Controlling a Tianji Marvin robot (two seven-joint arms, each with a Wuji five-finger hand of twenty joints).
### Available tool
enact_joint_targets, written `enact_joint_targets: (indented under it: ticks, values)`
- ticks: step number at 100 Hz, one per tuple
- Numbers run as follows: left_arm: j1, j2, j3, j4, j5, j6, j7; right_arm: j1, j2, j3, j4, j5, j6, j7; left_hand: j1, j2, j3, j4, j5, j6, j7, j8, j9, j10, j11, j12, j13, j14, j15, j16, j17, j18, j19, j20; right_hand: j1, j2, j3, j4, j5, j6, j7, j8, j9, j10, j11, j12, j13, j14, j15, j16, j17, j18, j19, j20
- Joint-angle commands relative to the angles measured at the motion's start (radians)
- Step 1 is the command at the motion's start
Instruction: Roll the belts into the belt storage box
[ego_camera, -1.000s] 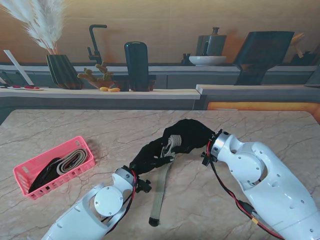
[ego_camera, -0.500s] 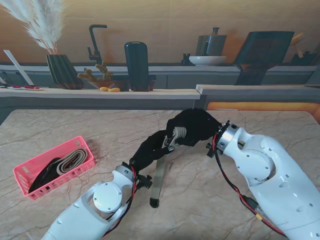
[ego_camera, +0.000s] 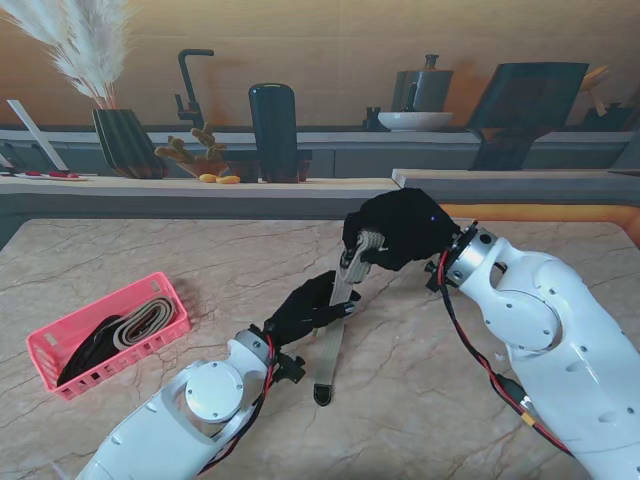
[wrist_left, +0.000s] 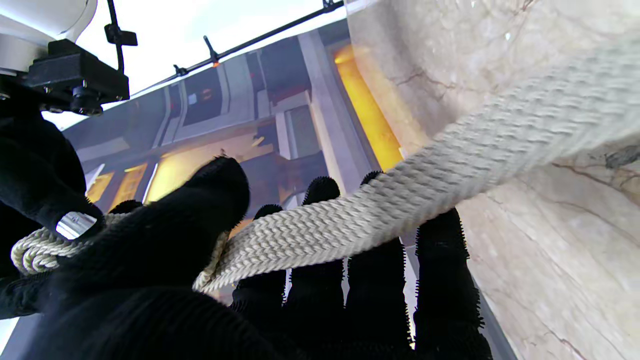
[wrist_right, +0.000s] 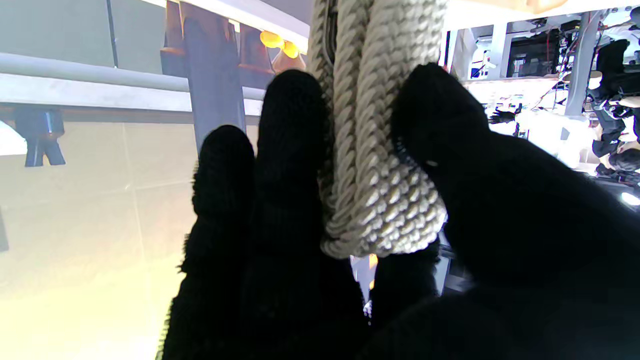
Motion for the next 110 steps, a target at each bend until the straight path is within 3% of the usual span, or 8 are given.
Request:
enact_joint_targets:
  ticks: [1, 8, 16, 32, 49, 63, 101, 110]
  values:
    - [0.006, 0.000, 0.007, -0.004, -0.004, 0.014, -0.011, 0.013, -0.005, 0.003, -0.009, 0.021, -0.001, 0.005, 0.056, 0.058, -0.026, 0.030, 0.057, -0.026, 0.071, 0.017, 0.046, -0.009, 0.036, 0.017, 0.035, -0.017, 0.027, 0.020, 0.016, -0.019, 0.052, 0.016, 0.092, 0.104, 0.144, 0.017, 0.131, -0.021, 0.182, 0.020, 0.068, -0.087, 0.084, 0.029, 0.038, -0.013, 0.022, -0.012, 0.002, 0.000, 0.031, -0.012]
    - [0.002, -0.001, 0.009, -0.003, -0.005, 0.031, -0.016, 0.017, -0.006, 0.004, -0.005, 0.014, -0.001, -0.004, 0.179, 0.082, -0.101, -0.005, 0.096, -0.043, 0.114, 0.062, 0.096, -0.004, 0.019, 0.104, 0.057, -0.006, 0.060, 0.024, 0.027, -0.020, 0.091, 0.006, 0.092, 0.104, 0.144, 0.017, 0.130, -0.019, 0.183, 0.022, 0.068, -0.087, 0.084, 0.030, 0.038, -0.013, 0.023, -0.012, 0.002, 0.000, 0.031, -0.012]
    - [-0.004, -0.002, 0.011, 0.003, -0.007, 0.044, -0.019, 0.022, -0.006, 0.006, -0.004, 0.006, 0.001, -0.012, 0.226, 0.088, -0.136, -0.018, 0.123, -0.049, 0.132, 0.063, 0.124, 0.005, 0.013, 0.123, 0.069, 0.009, 0.086, 0.029, 0.029, -0.015, 0.118, 0.005, 0.092, 0.104, 0.143, 0.017, 0.130, -0.020, 0.183, 0.022, 0.068, -0.087, 0.084, 0.029, 0.038, -0.014, 0.023, -0.012, 0.002, 0.000, 0.031, -0.011]
    - [-0.010, 0.000, 0.011, 0.009, -0.011, 0.067, -0.034, 0.031, -0.007, 0.009, -0.002, -0.001, 0.009, -0.016, 0.218, 0.093, -0.157, -0.015, 0.136, -0.043, 0.129, 0.056, 0.126, 0.019, 0.023, 0.114, 0.066, 0.028, 0.106, 0.035, 0.023, -0.005, 0.132, 0.002, 0.093, 0.104, 0.144, 0.018, 0.130, -0.019, 0.182, 0.023, 0.069, -0.086, 0.085, 0.029, 0.038, -0.014, 0.023, -0.011, 0.002, 0.000, 0.030, -0.011]
    - [-0.002, -0.001, 0.011, -0.008, -0.066, 0.083, -0.058, 0.040, -0.009, -0.012, 0.021, -0.015, 0.022, -0.039, 0.426, 0.191, -0.429, -0.001, 0.215, -0.006, 0.201, 0.039, 0.210, 0.052, 0.087, 0.044, 0.136, 0.064, 0.195, 0.044, 0.065, 0.006, 0.227, 0.000, 0.093, 0.104, 0.144, 0.020, 0.129, -0.017, 0.182, 0.023, 0.068, -0.083, 0.086, 0.029, 0.038, -0.014, 0.023, -0.011, 0.002, 0.000, 0.030, -0.011]
    - [-0.002, -0.004, 0.019, -0.015, -0.114, 0.090, -0.078, 0.056, -0.011, -0.051, 0.064, -0.056, 0.032, -0.080, 0.428, 0.193, -0.442, -0.001, 0.218, -0.009, 0.296, 0.106, 0.235, 0.062, 0.117, 0.045, 0.151, 0.076, 0.236, 0.053, 0.072, 0.012, 0.264, 0.005, 0.093, 0.107, 0.143, 0.023, 0.128, -0.016, 0.182, 0.023, 0.067, -0.083, 0.087, 0.029, 0.038, -0.014, 0.023, -0.011, 0.001, 0.001, 0.030, -0.011]
    - [0.016, -0.024, 0.010, -0.041, -0.164, 0.153, -0.030, 0.084, -0.018, -0.167, 0.157, -0.034, 0.068, -0.108, 0.426, 0.175, -0.432, 0.002, 0.202, 0.020, 0.299, 0.075, 0.235, 0.073, 0.133, 0.044, 0.147, 0.086, 0.273, 0.055, 0.068, 0.017, 0.305, 0.008, 0.092, 0.111, 0.138, 0.031, 0.123, -0.014, 0.180, 0.022, 0.063, -0.077, 0.089, 0.028, 0.037, -0.009, 0.023, -0.009, 0.000, 0.004, 0.028, -0.010]
    - [0.025, -0.031, 0.002, -0.049, -0.183, 0.165, -0.009, 0.070, -0.017, -0.175, 0.162, -0.032, 0.060, -0.113, 0.366, 0.149, -0.349, -0.005, 0.184, 0.018, 0.315, 0.061, 0.219, 0.072, 0.141, 0.036, 0.133, 0.084, 0.284, 0.044, 0.058, 0.014, 0.311, -0.011, 0.092, 0.113, 0.135, 0.033, 0.121, -0.016, 0.180, 0.022, 0.062, -0.079, 0.089, 0.028, 0.036, -0.011, 0.022, -0.009, -0.001, 0.004, 0.028, -0.010]
